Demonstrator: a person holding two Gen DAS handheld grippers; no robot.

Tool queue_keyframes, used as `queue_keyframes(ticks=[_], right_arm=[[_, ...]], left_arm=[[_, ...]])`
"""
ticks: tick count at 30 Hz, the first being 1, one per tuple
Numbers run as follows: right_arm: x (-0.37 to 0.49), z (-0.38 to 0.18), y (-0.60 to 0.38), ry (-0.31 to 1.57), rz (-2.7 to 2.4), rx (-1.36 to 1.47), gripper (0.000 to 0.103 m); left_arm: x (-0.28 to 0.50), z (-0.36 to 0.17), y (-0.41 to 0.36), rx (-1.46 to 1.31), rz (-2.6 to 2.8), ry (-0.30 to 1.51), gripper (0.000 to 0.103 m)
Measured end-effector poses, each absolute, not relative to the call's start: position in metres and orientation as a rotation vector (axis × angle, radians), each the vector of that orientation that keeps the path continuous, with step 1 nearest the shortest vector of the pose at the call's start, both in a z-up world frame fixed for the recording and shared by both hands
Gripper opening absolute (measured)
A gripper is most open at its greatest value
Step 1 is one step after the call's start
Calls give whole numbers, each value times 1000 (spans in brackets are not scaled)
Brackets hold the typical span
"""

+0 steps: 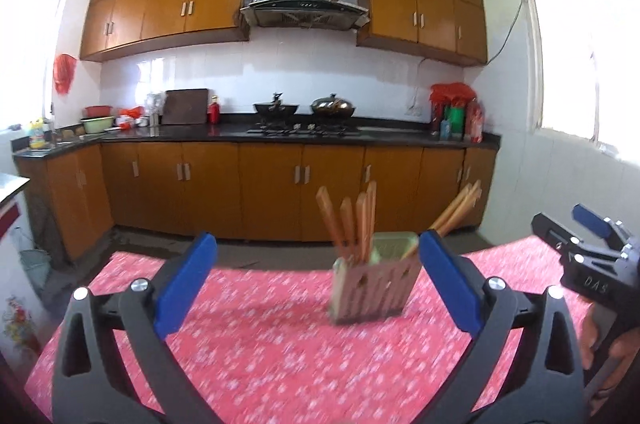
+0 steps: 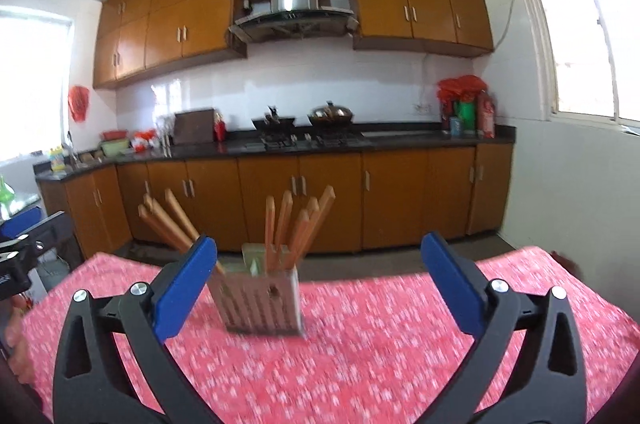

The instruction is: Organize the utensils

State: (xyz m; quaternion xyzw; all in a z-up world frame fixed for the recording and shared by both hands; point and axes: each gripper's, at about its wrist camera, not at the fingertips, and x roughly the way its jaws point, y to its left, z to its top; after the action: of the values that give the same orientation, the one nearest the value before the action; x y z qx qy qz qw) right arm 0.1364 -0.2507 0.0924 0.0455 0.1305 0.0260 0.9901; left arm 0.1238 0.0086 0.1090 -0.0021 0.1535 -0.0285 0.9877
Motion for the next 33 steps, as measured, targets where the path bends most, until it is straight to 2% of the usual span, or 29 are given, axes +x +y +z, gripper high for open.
queue_keyframes(ticks=[15,33], right_arm=[[74,28,-212,332,72,10,101],[65,0,-221,426,51,86,101]], left_arm=[[66,36,14,17,16,390,99],[53,10,11,25,-1,428,99]])
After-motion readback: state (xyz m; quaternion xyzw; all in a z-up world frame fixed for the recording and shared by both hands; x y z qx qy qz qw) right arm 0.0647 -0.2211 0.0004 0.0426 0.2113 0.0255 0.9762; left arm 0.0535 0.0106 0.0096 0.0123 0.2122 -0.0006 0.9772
